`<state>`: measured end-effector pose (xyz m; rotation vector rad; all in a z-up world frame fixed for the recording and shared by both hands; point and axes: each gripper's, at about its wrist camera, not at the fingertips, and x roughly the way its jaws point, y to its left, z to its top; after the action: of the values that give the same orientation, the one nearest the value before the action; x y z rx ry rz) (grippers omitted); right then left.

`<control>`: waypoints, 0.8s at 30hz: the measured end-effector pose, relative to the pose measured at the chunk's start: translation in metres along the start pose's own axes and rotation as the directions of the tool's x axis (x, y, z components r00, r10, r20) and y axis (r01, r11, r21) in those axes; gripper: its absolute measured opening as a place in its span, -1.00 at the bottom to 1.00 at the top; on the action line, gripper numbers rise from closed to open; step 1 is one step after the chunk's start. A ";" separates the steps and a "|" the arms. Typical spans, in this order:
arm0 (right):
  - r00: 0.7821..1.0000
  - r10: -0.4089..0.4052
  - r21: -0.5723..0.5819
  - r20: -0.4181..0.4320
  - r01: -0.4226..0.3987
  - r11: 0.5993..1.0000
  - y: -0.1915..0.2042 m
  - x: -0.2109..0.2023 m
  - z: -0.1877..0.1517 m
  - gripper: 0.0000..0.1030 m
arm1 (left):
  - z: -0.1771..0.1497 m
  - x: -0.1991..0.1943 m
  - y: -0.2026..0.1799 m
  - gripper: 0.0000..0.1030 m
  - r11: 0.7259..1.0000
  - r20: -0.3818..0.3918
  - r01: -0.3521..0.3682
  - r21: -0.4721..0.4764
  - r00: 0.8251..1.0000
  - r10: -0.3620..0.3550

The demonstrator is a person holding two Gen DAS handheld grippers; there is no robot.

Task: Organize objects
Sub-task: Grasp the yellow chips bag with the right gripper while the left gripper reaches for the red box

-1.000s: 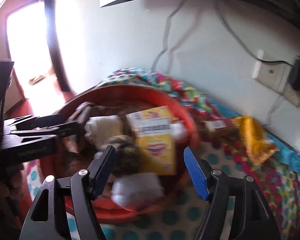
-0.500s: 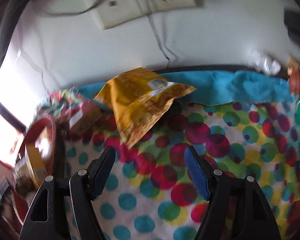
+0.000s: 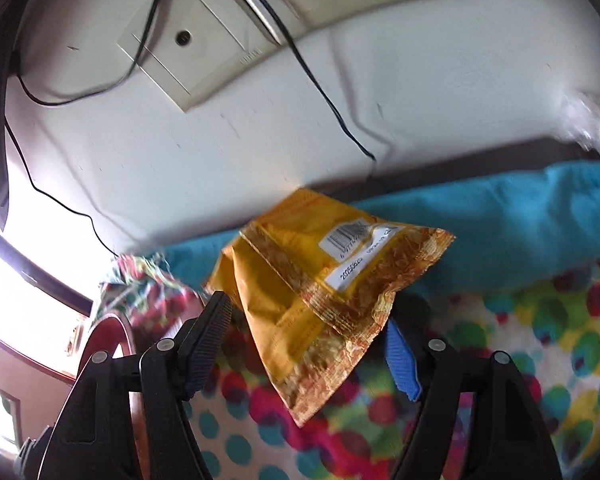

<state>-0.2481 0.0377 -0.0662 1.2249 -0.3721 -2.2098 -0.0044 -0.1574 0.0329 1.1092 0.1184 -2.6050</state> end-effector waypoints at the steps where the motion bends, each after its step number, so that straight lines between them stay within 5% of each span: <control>1: 1.000 0.003 -0.002 -0.003 -0.003 1.000 0.002 0.003 0.003 0.37 | 0.004 0.002 -0.004 0.15 1.000 0.000 0.009 0.006 1.000 -0.009; 8: 0.999 0.028 0.049 -0.036 -0.026 0.998 0.001 0.029 0.017 0.33 | 0.033 0.031 -0.036 0.15 0.995 -0.029 0.025 0.098 0.999 -0.022; 12: 0.998 0.055 0.000 -0.025 -0.055 0.998 0.000 0.022 0.015 -0.32 | 0.046 0.050 -0.054 0.15 0.989 -0.053 0.079 0.129 0.996 -0.072; 14: 0.998 0.059 -0.033 -0.010 -0.060 0.998 0.001 0.014 0.014 -0.46 | 0.052 0.060 -0.060 0.15 0.988 -0.077 0.082 0.131 0.994 -0.073; 24: 0.997 -0.010 -0.213 0.075 0.026 0.977 -0.004 -0.063 -0.037 -0.52 | 0.083 0.108 -0.068 0.15 0.954 -0.150 0.225 0.197 0.969 -0.197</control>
<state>-0.1924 0.0799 -0.0455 1.0381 -0.1472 -2.2486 -0.1536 -0.1352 0.0105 1.4117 -0.0159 -2.7840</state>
